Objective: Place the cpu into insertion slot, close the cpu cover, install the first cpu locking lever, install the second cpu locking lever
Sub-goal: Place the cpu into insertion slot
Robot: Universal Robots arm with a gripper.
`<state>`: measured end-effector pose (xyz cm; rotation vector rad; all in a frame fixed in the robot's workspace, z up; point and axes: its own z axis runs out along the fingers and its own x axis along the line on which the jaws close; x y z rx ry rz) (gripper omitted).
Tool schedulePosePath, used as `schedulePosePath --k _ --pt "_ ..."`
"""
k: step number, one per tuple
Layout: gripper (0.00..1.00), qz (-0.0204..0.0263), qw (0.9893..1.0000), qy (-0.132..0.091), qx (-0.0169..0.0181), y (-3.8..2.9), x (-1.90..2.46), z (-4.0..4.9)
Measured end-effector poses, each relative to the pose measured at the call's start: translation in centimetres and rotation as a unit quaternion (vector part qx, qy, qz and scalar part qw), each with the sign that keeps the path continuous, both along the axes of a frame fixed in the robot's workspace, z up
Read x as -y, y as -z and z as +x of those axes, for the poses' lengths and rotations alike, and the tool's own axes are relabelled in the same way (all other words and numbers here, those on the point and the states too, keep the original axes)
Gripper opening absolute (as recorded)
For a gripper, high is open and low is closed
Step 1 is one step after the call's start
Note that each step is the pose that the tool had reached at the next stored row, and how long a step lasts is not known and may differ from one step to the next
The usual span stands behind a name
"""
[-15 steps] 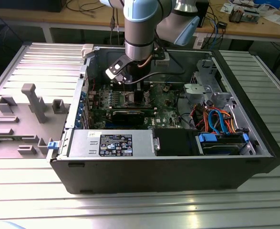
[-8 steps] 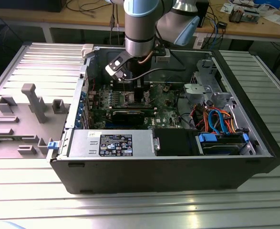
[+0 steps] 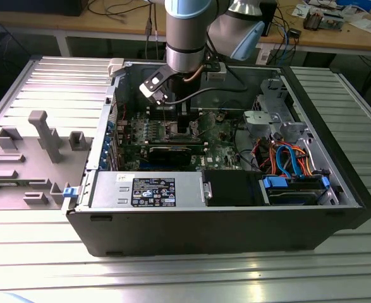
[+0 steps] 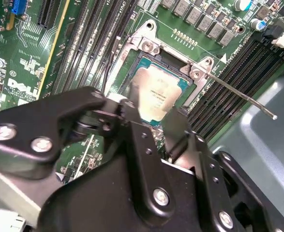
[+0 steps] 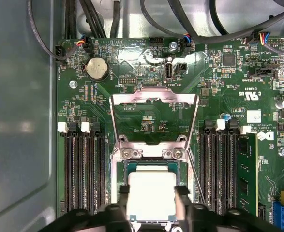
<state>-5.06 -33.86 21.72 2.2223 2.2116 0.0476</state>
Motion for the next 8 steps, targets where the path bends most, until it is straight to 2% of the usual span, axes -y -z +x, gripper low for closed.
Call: schedulePosePath --k 1,2,4,6,7,8 --pt "0.47 0.0 1.0 0.0 0.0 0.0 0.0 0.0" --pt "0.41 0.0 1.0 0.0 0.0 0.0 0.0 0.0" --pt "0.39 0.0 1.0 0.0 0.0 0.0 0.0 0.0" --pt "0.26 0.0 1.0 0.0 0.0 0.0 0.0 0.01" --pt "0.26 0.0 1.0 0.0 0.0 0.0 0.0 0.01" --pt "0.21 0.0 1.0 0.0 0.0 0.0 0.0 0.01"
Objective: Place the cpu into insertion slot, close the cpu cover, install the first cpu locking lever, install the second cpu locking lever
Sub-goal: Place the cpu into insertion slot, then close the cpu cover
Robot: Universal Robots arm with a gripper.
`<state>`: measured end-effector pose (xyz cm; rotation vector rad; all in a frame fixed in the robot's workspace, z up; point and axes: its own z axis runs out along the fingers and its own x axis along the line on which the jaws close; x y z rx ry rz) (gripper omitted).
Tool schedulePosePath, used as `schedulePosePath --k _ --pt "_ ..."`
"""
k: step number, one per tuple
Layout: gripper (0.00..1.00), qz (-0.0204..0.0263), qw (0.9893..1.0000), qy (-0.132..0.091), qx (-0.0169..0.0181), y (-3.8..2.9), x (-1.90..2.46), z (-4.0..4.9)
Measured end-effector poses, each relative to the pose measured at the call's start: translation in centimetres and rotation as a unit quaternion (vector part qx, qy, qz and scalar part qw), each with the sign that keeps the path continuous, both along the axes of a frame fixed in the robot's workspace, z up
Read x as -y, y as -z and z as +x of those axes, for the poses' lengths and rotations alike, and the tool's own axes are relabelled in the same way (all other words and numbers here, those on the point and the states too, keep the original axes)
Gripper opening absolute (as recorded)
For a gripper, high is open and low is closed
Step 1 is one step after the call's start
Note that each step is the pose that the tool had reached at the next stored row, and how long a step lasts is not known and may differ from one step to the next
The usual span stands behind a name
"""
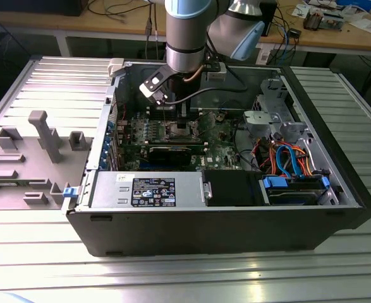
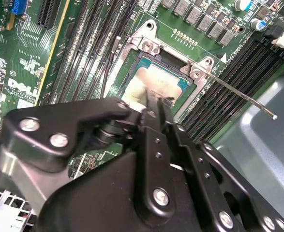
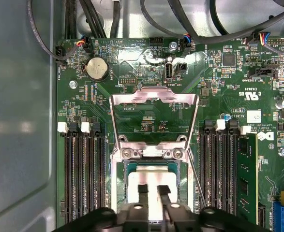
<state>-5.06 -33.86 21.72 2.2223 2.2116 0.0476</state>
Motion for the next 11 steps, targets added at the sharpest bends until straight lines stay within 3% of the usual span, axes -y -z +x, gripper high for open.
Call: schedulePosePath --k 2,11 --pt "0.11 0.0 1.0 0.0 0.0 0.0 0.0 0.0" --pt "0.11 0.0 1.0 0.0 -0.0001 0.0 0.0 0.03"
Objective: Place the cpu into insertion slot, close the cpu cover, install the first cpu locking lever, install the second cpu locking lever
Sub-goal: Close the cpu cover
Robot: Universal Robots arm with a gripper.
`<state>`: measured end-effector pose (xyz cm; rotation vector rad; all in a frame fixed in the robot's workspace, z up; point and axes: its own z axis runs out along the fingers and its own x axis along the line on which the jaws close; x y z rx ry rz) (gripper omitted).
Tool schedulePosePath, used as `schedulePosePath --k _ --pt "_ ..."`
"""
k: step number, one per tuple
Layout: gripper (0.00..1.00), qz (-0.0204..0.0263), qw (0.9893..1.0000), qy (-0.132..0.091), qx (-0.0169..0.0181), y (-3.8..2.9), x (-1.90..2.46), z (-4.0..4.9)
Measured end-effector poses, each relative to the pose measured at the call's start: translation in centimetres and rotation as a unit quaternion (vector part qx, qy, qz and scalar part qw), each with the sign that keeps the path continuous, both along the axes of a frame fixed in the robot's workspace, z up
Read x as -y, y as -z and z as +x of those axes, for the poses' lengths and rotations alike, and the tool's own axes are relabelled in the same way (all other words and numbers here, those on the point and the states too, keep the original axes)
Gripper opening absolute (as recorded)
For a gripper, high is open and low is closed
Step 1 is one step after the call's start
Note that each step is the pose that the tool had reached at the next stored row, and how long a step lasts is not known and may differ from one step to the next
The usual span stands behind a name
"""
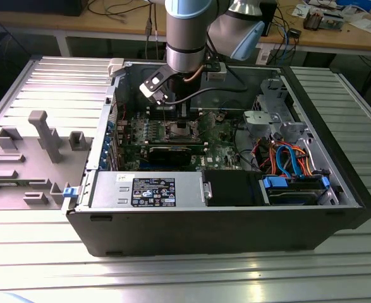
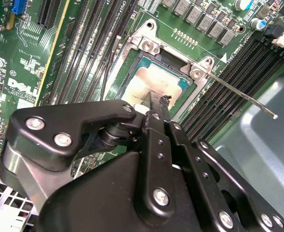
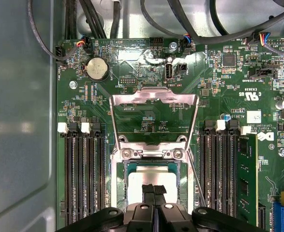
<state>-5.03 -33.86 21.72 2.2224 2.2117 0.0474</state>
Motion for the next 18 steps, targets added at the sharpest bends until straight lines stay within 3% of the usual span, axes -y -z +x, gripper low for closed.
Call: schedulePosePath --k 8,14,18 --pt "0.11 -0.0001 1.0 0.0 -0.0001 -0.05 0.0 0.01" --pt "0.11 0.0 1.0 0.0 0.0 -1.51 0.0 0.0" --pt "0.11 0.0002 1.0 0.0 0.0001 -1.74 -0.01 0.01"
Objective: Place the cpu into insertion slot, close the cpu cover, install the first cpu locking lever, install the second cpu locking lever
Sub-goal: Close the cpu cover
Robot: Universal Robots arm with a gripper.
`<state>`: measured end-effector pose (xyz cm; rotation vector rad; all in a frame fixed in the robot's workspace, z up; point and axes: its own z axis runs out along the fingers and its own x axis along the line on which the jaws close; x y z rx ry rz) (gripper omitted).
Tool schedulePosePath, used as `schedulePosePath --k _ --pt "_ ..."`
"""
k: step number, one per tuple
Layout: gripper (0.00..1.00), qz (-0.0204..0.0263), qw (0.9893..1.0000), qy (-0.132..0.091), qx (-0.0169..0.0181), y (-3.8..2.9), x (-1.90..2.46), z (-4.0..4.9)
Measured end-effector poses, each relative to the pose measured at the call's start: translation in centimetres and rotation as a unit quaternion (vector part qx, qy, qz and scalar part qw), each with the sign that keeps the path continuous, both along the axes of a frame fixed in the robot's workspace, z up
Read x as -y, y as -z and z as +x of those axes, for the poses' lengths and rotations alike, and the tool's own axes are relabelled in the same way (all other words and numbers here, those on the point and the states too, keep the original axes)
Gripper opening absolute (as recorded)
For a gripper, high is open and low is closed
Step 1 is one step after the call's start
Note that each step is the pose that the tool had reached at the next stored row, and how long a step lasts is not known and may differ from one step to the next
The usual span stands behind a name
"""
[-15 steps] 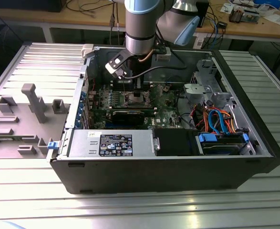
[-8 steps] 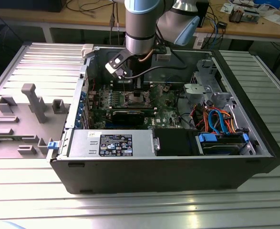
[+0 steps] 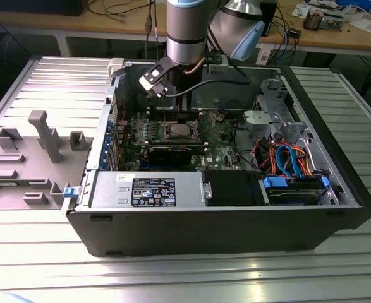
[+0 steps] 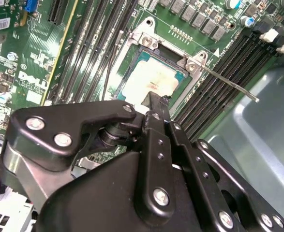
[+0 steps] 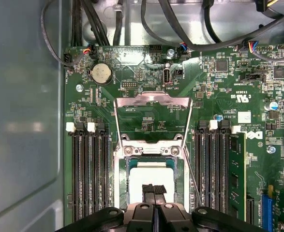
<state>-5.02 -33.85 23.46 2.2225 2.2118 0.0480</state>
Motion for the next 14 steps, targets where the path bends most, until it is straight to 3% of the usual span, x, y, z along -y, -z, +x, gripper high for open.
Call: schedulePosePath --k 14 --pt "0.11 0.0 1.0 0.0 -0.0001 -0.31 0.0 0.0"
